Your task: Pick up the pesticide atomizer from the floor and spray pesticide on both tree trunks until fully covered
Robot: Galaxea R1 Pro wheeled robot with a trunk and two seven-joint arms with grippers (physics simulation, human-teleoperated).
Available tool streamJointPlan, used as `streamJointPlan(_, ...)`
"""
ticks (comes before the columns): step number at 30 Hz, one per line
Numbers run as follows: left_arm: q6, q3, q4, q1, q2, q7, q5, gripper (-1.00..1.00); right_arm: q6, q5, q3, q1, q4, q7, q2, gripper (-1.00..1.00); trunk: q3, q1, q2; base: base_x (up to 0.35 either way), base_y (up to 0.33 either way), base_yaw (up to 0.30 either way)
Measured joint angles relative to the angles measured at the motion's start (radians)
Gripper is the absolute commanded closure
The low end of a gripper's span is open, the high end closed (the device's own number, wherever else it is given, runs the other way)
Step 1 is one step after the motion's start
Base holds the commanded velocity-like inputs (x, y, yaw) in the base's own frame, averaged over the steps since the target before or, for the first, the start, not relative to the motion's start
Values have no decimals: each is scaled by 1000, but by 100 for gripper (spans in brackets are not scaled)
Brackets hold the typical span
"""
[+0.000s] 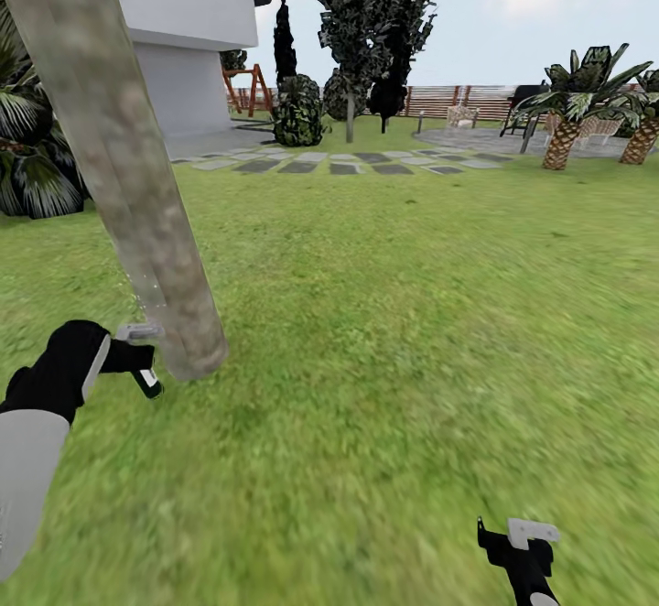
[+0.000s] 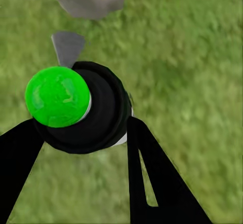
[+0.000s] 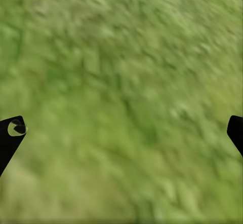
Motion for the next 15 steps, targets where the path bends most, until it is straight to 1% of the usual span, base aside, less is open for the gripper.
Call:
streamJointPlan(2, 6, 0, 0, -24, 1, -2, -53, 100, 0, 0, 0, 0, 0, 0, 0, -100, 0, 0, 0, 0, 0, 0)
streamJointPlan(3, 9, 0, 0, -35, 0, -5, -90, 100, 1, 0, 0, 0, 0, 0, 0, -100, 0, 0, 0, 0, 0, 0)
streamJointPlan(5, 13, 1, 0, -46, -2, -10, -120, 100, 0, 0, 0, 0, 0, 0, 0, -100, 0, 0, 0, 34, 0, 0)
streamJointPlan(8, 17, 1, 2, -63, -8, -26, -127, 100, 0, 0, 0, 0, 0, 0, 0, -100, 0, 0, 0, 247, 0, 0)
streamJointPlan(11, 18, 1, 4, -67, -5, -84, -131, 100, 0, 0, 0, 0, 0, 0, 0, -100, 0, -1, 0, 325, -14, 0)
streamJointPlan(12, 18, 2, 4, -68, -2, -103, -131, 100, 0, 0, 0, 0, 0, 0, 0, -100, 0, -1, 0, 277, -115, 0)
streamJointPlan(15, 17, 2, 5, -69, 0, -115, -133, 100, 0, 0, 0, 0, 0, 0, 0, -100, 0, 0, 0, 147, -211, 0)
